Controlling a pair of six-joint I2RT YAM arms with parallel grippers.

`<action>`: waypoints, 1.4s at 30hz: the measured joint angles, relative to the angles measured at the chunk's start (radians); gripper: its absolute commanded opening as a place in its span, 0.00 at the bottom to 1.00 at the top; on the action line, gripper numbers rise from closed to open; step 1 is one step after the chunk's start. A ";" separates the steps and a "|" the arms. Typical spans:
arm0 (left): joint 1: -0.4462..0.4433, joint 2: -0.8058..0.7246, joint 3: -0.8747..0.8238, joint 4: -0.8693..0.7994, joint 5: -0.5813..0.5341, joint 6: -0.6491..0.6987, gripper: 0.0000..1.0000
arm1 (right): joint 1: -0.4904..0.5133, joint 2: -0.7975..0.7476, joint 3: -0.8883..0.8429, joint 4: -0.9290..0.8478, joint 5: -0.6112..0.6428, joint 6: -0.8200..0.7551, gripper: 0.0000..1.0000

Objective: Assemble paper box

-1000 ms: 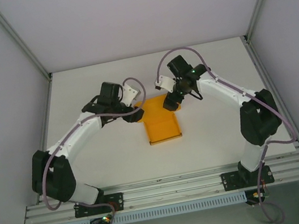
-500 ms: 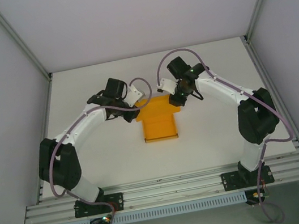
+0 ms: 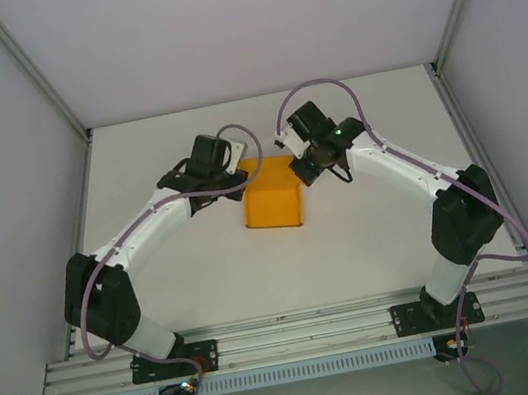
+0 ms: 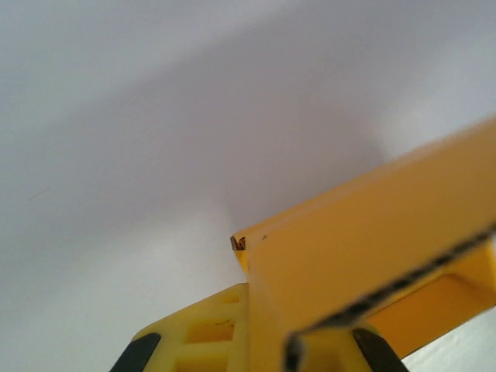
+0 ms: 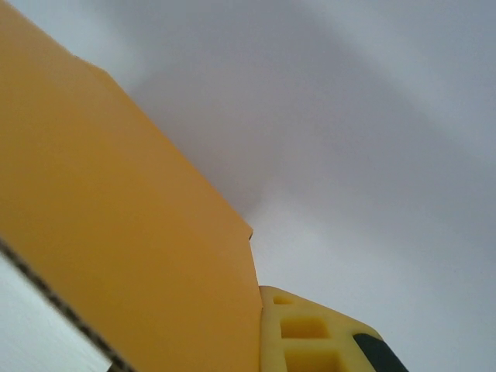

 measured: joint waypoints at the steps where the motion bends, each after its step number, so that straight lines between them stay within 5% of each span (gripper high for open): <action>1: -0.010 -0.004 -0.014 0.024 -0.019 -0.041 0.00 | 0.010 -0.009 -0.019 0.025 0.023 0.057 0.00; 12: -0.104 0.005 -0.097 0.135 -0.220 -0.376 0.00 | 0.065 -0.020 -0.205 0.299 0.145 0.634 0.00; 27: -0.158 -0.035 -0.301 0.339 -0.306 -0.507 0.00 | 0.189 -0.050 -0.353 0.445 0.356 0.758 0.00; 39: -0.214 -0.172 -0.517 0.502 -0.243 -0.491 0.25 | 0.287 -0.206 -0.623 0.629 0.473 0.661 0.00; 42: -0.218 -0.176 -0.537 0.497 -0.233 -0.486 0.55 | 0.299 -0.229 -0.663 0.696 0.482 0.637 0.00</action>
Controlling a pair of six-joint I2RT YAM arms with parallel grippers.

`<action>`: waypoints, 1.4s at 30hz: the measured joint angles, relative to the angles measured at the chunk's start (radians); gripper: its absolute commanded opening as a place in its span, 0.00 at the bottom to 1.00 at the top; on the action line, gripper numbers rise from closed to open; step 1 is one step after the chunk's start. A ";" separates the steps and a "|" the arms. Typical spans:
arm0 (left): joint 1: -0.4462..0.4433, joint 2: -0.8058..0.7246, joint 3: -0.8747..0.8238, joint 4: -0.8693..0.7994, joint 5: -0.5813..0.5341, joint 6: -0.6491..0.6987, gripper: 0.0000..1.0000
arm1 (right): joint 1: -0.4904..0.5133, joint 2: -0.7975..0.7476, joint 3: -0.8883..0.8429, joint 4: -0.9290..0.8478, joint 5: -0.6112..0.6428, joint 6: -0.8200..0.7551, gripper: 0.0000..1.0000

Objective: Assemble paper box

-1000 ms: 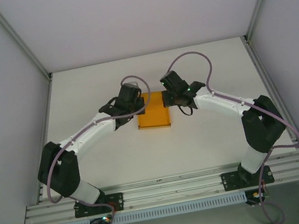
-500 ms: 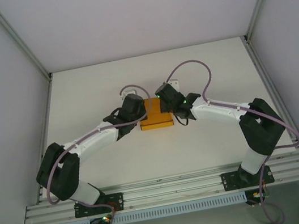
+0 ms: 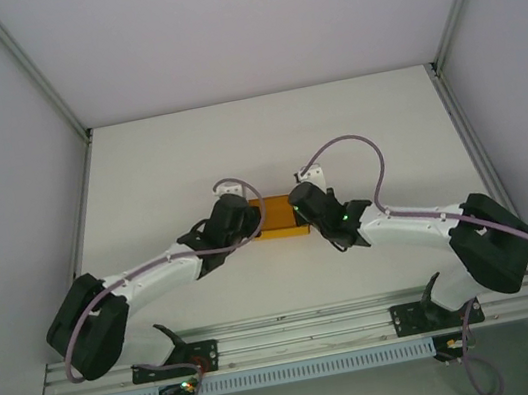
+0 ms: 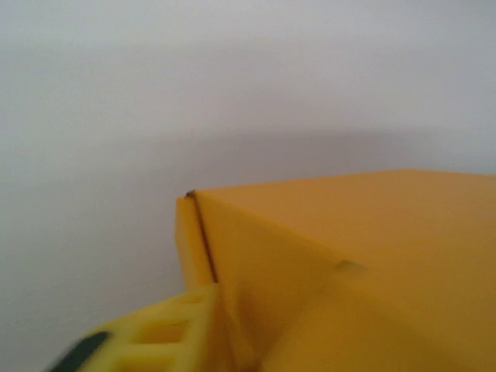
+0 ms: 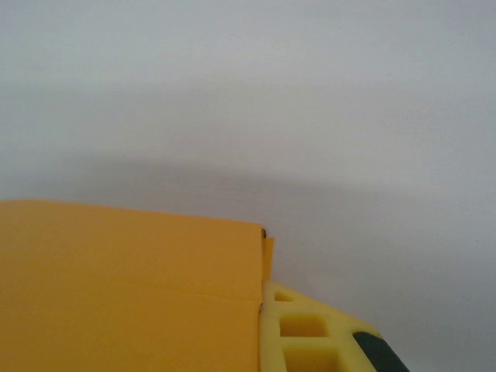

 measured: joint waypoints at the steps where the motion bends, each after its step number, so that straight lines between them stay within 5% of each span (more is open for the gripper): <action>1: -0.001 -0.002 -0.004 -0.010 -0.006 0.002 0.63 | 0.005 -0.006 -0.009 0.017 0.003 -0.009 0.00; 4: -0.002 -0.034 -0.008 -0.055 -0.039 0.013 0.96 | 0.019 -0.014 -0.026 0.051 0.021 -0.021 0.00; 5: -0.002 -0.056 -0.008 -0.069 -0.048 0.021 1.00 | 0.022 -0.015 -0.031 0.056 0.026 -0.024 0.00; 15: -0.003 -0.366 -0.019 -0.218 -0.060 0.007 1.00 | 0.065 -0.015 -0.066 0.111 0.084 -0.070 0.00; 24: 0.073 -0.458 0.074 -0.393 -0.044 -0.066 1.00 | 0.097 0.024 -0.066 0.130 0.134 -0.132 0.00; 31: 0.206 -0.343 0.090 -0.372 0.077 -0.134 1.00 | 0.132 0.058 -0.067 0.172 0.181 -0.163 0.00; 42: 0.247 -0.019 0.062 -0.229 0.290 -0.162 0.94 | 0.164 0.069 -0.164 0.276 0.178 -0.174 0.00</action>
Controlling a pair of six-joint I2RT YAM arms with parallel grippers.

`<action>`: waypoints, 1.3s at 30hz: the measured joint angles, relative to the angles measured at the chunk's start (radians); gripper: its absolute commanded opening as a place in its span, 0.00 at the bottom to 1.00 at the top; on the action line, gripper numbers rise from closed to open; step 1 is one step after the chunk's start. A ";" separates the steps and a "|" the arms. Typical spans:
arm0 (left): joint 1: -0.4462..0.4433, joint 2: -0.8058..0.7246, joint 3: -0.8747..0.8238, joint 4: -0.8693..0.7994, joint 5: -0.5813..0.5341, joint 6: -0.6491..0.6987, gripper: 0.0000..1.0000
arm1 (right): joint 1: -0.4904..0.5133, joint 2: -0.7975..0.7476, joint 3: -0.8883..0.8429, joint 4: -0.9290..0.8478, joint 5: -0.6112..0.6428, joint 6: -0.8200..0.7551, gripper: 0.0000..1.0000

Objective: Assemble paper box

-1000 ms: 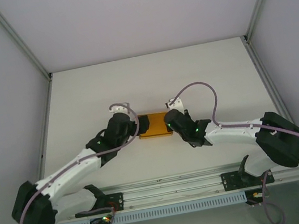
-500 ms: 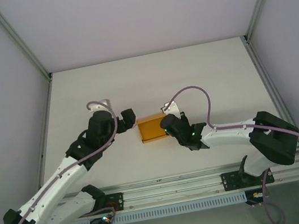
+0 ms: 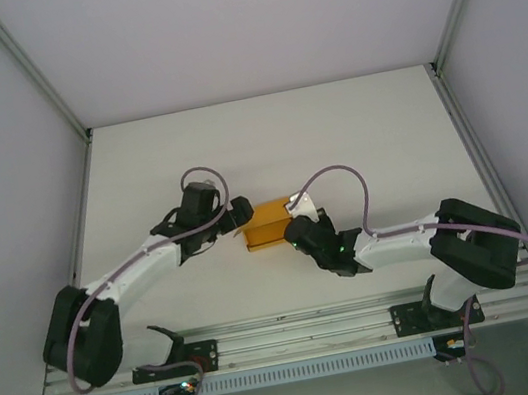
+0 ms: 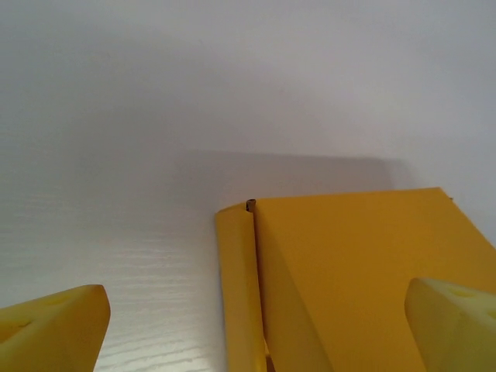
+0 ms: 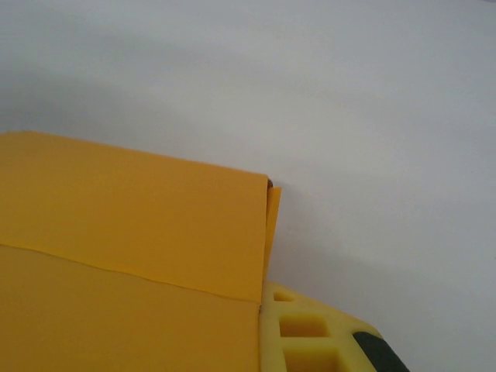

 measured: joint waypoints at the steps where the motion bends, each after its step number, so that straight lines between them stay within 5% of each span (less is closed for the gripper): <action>1: 0.003 0.025 0.000 0.014 0.016 -0.003 0.90 | 0.001 0.000 -0.010 0.010 -0.003 0.000 0.00; 5: 0.014 0.108 0.000 0.075 0.075 -0.008 0.80 | 0.001 0.006 -0.029 0.037 -0.011 0.001 0.00; 11: 0.020 0.197 -0.001 0.191 0.138 -0.026 0.62 | 0.001 0.005 -0.053 0.043 -0.042 0.005 0.16; 15: 0.024 0.239 -0.009 0.287 0.185 -0.039 0.51 | 0.001 -0.025 -0.105 0.026 -0.103 -0.002 0.35; 19: 0.027 0.256 -0.026 0.350 0.205 -0.039 0.50 | 0.001 -0.134 -0.154 -0.015 -0.161 -0.004 0.56; 27: 0.029 0.267 -0.048 0.404 0.211 -0.043 0.41 | -0.001 -0.546 -0.243 -0.169 -0.245 0.011 0.95; 33: 0.037 0.280 -0.058 0.444 0.223 -0.046 0.32 | -0.141 -0.741 -0.259 -0.223 -0.377 0.089 0.99; 39: 0.063 0.286 -0.106 0.543 0.269 -0.055 0.25 | -0.370 -0.575 -0.183 -0.242 -0.586 0.209 1.00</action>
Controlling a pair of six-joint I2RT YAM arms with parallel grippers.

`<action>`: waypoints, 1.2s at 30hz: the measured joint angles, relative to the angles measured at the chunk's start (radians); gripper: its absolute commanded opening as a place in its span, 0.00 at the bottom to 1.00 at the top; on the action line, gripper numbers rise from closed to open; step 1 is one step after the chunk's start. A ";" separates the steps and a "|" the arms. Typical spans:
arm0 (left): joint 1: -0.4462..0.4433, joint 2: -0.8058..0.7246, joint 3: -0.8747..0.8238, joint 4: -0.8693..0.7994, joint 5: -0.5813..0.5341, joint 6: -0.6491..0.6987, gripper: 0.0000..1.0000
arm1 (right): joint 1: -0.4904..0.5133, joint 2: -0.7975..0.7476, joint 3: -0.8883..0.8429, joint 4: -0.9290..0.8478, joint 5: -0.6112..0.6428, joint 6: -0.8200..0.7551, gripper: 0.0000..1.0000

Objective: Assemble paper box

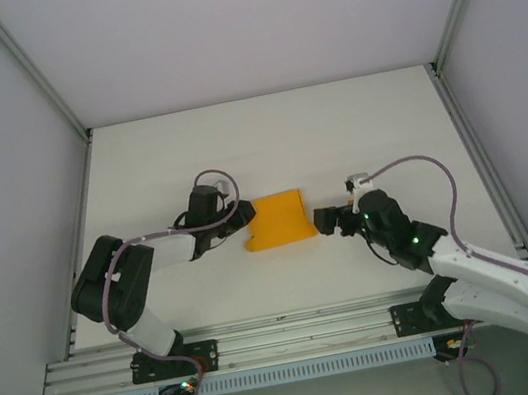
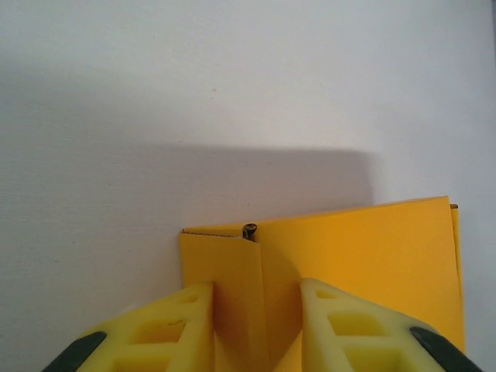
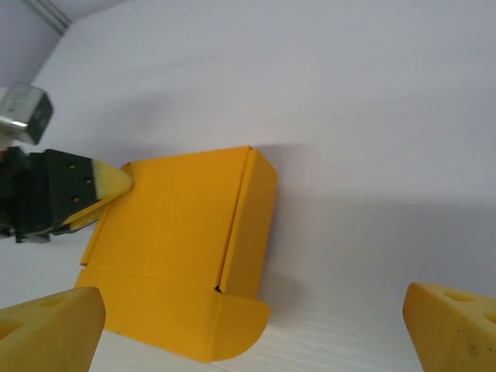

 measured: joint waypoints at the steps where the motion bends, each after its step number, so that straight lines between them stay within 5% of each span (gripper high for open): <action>1: 0.004 0.000 -0.008 0.016 0.006 -0.002 0.24 | -0.011 0.044 0.029 -0.011 -0.020 0.008 1.00; 15: 0.066 0.033 -0.133 0.290 0.104 -0.061 0.20 | -0.109 0.551 0.269 0.053 -0.377 0.098 1.00; 20: 0.070 0.041 -0.142 0.319 0.112 -0.061 0.20 | -0.111 0.681 0.317 0.137 -0.526 0.140 0.77; 29: 0.089 0.046 -0.153 0.351 0.100 -0.061 0.21 | -0.137 0.845 0.308 0.383 -0.706 0.271 0.55; 36: 0.088 -0.025 -0.127 0.212 0.060 -0.007 0.33 | -0.148 0.835 0.302 0.435 -0.745 0.309 0.33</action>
